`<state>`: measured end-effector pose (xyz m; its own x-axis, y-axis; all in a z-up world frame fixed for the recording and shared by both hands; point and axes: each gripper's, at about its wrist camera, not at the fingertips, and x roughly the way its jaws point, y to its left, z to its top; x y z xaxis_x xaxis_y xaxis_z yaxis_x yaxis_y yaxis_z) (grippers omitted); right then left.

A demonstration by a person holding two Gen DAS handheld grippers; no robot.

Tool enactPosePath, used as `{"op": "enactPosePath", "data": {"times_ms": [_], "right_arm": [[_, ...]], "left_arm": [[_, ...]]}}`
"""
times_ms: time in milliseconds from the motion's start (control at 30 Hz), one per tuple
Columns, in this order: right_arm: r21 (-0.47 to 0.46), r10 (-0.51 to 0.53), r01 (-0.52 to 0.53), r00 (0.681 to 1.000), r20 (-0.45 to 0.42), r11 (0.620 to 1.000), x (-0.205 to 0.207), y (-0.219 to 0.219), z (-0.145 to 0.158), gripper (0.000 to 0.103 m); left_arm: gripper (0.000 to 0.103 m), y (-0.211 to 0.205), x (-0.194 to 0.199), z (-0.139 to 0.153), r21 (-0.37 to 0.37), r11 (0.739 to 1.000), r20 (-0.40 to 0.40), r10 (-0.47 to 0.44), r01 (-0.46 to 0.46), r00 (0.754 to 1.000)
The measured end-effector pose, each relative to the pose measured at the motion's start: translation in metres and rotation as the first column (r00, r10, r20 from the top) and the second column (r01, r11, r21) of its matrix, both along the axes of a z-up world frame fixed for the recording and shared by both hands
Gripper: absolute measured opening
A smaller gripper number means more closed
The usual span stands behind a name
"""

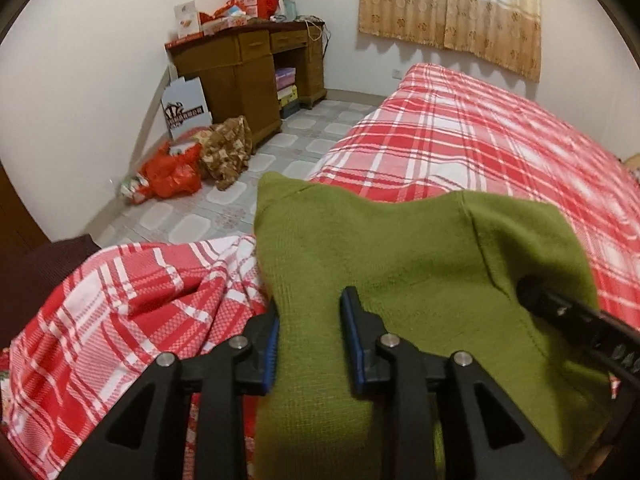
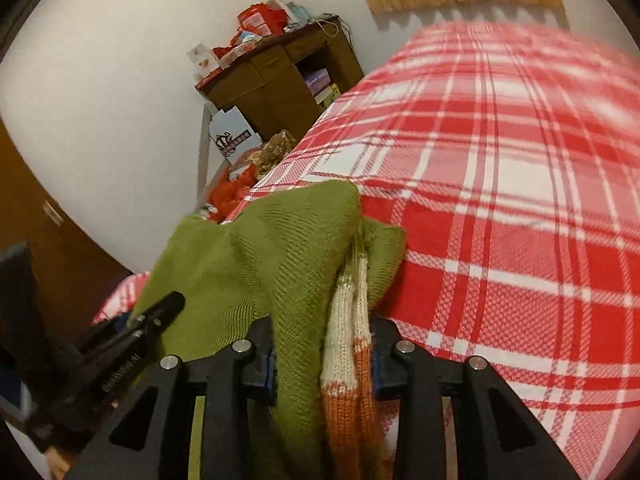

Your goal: Fold small clothes

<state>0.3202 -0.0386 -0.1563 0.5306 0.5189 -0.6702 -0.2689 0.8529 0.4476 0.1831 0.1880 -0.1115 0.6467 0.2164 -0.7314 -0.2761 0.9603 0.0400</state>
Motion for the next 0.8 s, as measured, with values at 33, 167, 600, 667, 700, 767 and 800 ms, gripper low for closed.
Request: {"op": "enactPosePath", "data": {"times_ms": [33, 167, 600, 667, 700, 767, 800], "right_arm": [[-0.004, -0.009, 0.009, 1.000, 0.018, 1.000, -0.007, -0.003, 0.007, 0.033], [-0.127, -0.061, 0.088, 0.977, 0.206, 0.988, -0.052, -0.007, 0.044, 0.033], [-0.270, 0.135, -0.060, 0.954, 0.269, 0.961, -0.156, 0.001, 0.045, 0.033], [-0.227, 0.108, -0.051, 0.963, 0.246, 0.972, -0.161, -0.010, 0.033, 0.033], [-0.215, 0.093, -0.041, 0.967, 0.236, 0.976, -0.160, -0.014, 0.029, 0.033], [-0.167, 0.062, -0.029, 0.980, 0.191, 0.985, -0.156, -0.025, 0.018, 0.035], [-0.160, 0.053, -0.025, 0.983, 0.175, 0.987, -0.154, -0.028, 0.015, 0.038]], "left_arm": [[0.030, -0.001, -0.001, 0.000, 0.010, 1.000, 0.001, -0.003, 0.003, 1.000], [0.032, 0.003, -0.003, 0.000, 0.014, 1.000, 0.008, -0.001, 0.001, 1.000], [0.068, 0.014, -0.084, 0.024, -0.119, 0.990, 0.053, -0.066, 0.072, 0.996], [0.074, 0.012, -0.104, 0.021, -0.141, 0.984, 0.077, -0.097, 0.107, 0.992], [0.075, 0.011, -0.114, 0.017, -0.164, 0.978, 0.088, -0.116, 0.129, 0.989], [0.075, 0.009, -0.127, 0.009, -0.188, 0.971, 0.096, -0.133, 0.150, 0.986], [0.075, 0.008, -0.131, 0.007, -0.197, 0.968, 0.097, -0.138, 0.155, 0.986]]}}
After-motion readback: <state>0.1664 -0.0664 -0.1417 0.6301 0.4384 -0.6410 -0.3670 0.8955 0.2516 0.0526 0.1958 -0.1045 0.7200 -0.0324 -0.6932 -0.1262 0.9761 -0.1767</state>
